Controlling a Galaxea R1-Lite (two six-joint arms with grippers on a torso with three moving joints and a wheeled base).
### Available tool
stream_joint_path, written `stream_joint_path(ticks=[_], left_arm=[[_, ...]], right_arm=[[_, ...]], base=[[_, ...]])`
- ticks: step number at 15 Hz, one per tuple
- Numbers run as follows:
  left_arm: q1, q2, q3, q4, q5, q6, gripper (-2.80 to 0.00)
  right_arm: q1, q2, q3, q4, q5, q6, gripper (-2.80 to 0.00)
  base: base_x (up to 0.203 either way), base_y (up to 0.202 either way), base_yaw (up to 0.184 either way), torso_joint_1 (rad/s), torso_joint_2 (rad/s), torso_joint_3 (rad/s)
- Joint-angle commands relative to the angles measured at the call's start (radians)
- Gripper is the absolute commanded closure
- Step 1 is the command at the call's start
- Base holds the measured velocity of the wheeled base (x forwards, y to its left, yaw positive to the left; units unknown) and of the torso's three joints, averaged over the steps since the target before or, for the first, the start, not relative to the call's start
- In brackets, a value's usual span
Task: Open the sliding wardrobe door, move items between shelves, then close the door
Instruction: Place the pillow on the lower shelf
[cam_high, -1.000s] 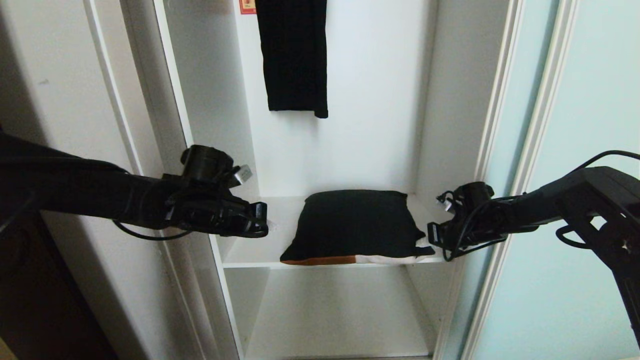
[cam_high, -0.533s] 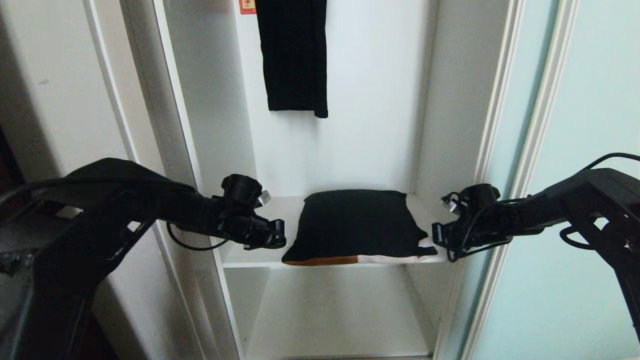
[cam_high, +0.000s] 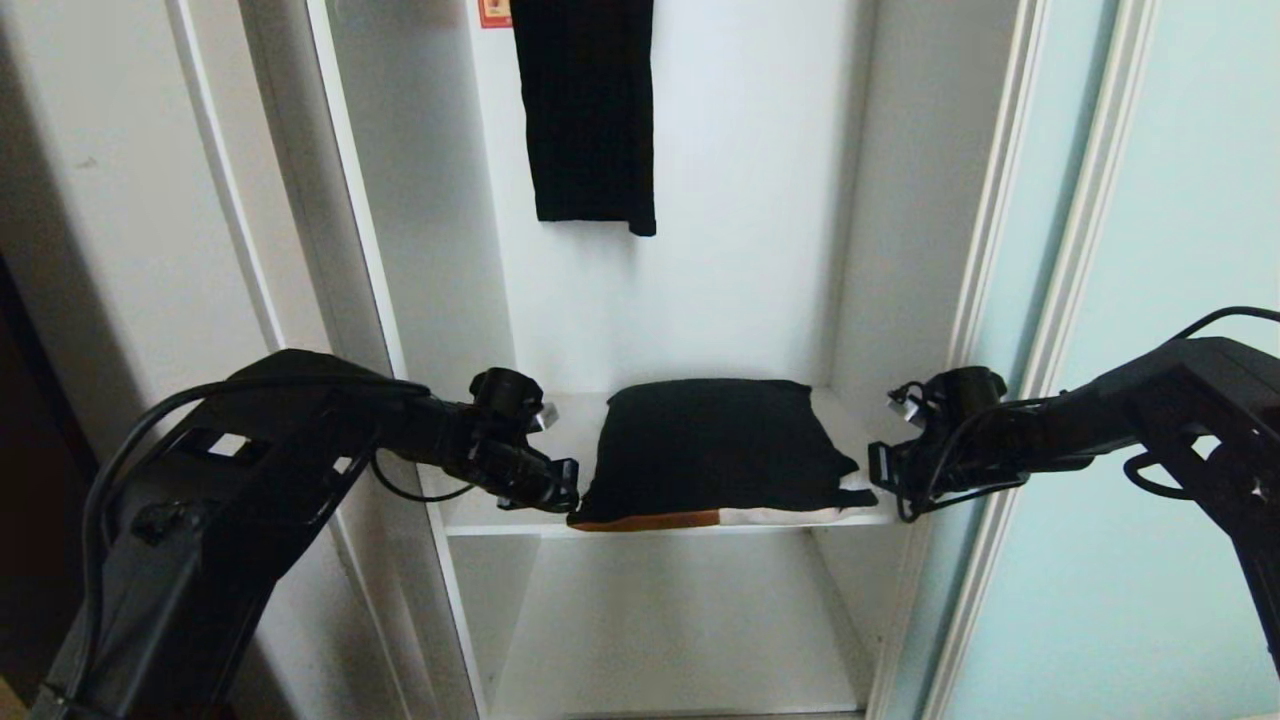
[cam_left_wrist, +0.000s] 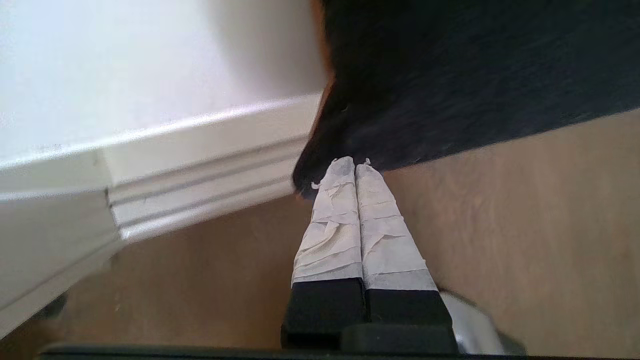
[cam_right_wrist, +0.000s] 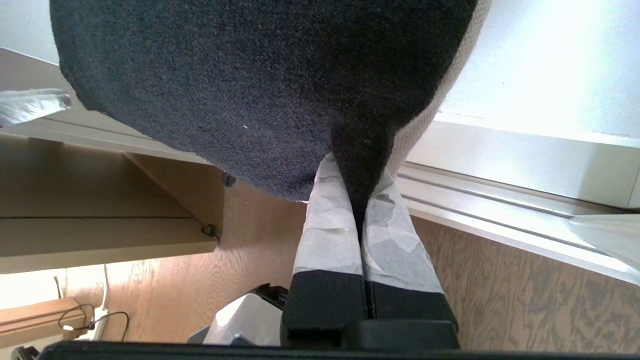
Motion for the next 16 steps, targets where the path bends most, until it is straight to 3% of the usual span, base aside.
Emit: stream_joint_path(ticks=[1,6,11,16], left_arm=[[0.001,0.002,-0.014,0.005,0.002,0.003,-2.80],[0.004,0.013,-0.017,-0.025,-0.082,0.050,-2.80],[0.002,0.102,-0.050,-0.021,-0.085,0.150,-2.80],[0.002,0.161,-0.126,-0.050,-0.093,0.157,-2.80]], right_arm=[[-0.004,0.009,-0.001,0.000,0.005,0.000,0.00],[-0.004,0.018,-0.005,-0.002,0.005,0.000,0.00],[-0.005,0.016,-0.002,-0.004,0.013,-0.001,0.00],[-0.005,0.015,0.023,-0.049,0.018,-0.001,0.00]], base=[[0.000,0.000,0.000,0.000,0.00,0.000],[0.000,0.000,0.000,0.000,0.00,0.000],[0.000,0.000,0.000,0.000,0.00,0.000],[0.000,0.000,0.000,0.000,0.00,0.000]])
